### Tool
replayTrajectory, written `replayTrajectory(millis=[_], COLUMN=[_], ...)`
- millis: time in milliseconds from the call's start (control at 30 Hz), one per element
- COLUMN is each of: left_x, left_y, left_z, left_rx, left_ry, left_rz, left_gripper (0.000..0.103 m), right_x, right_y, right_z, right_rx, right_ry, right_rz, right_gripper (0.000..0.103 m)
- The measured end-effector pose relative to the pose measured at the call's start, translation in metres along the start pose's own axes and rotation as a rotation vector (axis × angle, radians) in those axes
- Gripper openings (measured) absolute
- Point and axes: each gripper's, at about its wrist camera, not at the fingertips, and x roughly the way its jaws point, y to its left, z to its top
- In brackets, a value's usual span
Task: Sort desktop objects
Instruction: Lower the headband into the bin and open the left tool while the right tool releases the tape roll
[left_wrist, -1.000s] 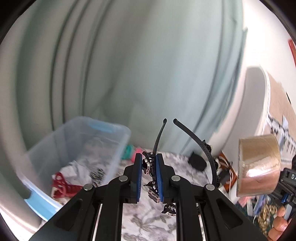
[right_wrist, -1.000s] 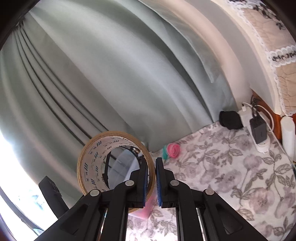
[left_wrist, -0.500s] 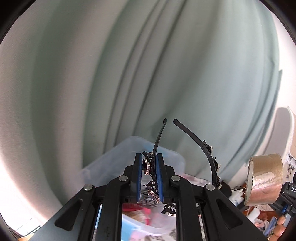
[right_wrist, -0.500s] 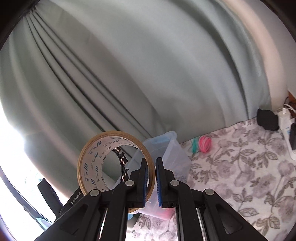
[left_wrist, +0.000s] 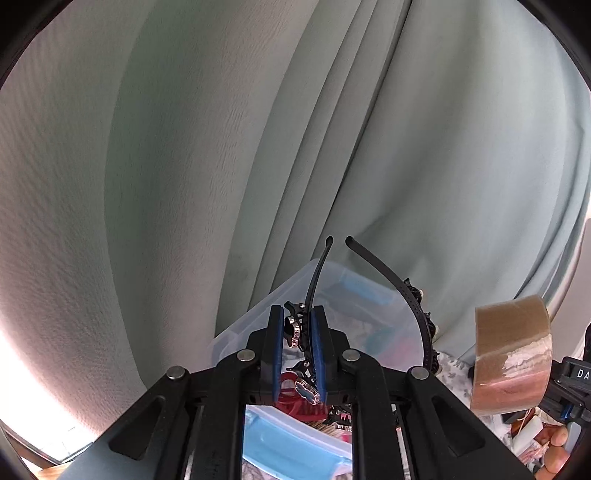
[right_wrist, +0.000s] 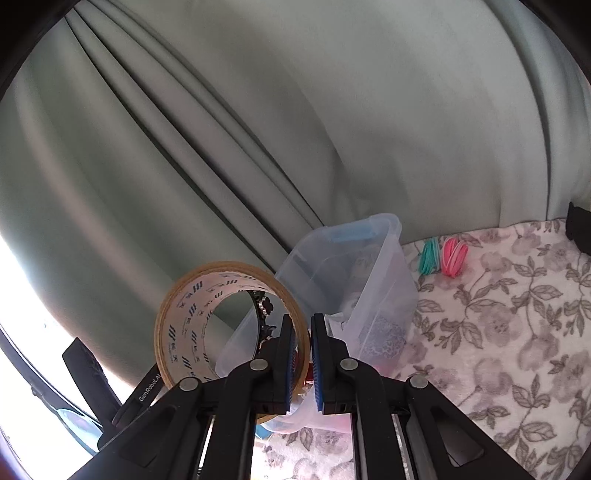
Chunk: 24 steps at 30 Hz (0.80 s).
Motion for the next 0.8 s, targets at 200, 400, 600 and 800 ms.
replayTrajectory(millis=[200, 400, 600, 800], left_x=[0.017, 0.033, 0.047, 0.061], left_y=[0.003, 0.004, 0.007, 0.004], left_z=[-0.005, -0.009, -0.012, -0.014], left_rx=[0.006, 0.013, 0.013, 0.029], left_ry=[0.029, 0.05, 0.067, 0.079], left_rz=[0.002, 0.024, 0.057, 0.078], left_gripper=[0.015, 0.015, 0.015, 0.015], right_x=[0.021, 0.032, 0.049, 0.066], right_y=[0.001, 0.002, -0.006, -0.012], right_z=[-0.002, 0.001, 0.003, 0.009], right_rx=[-0.006, -0.012, -0.007, -0.013], right_ry=[0.047, 0.068, 0.092, 0.102], right_rz=[-0.015, -0.038, -0.055, -0.066], right_gripper=[0.01, 0.01, 0.01, 0.01])
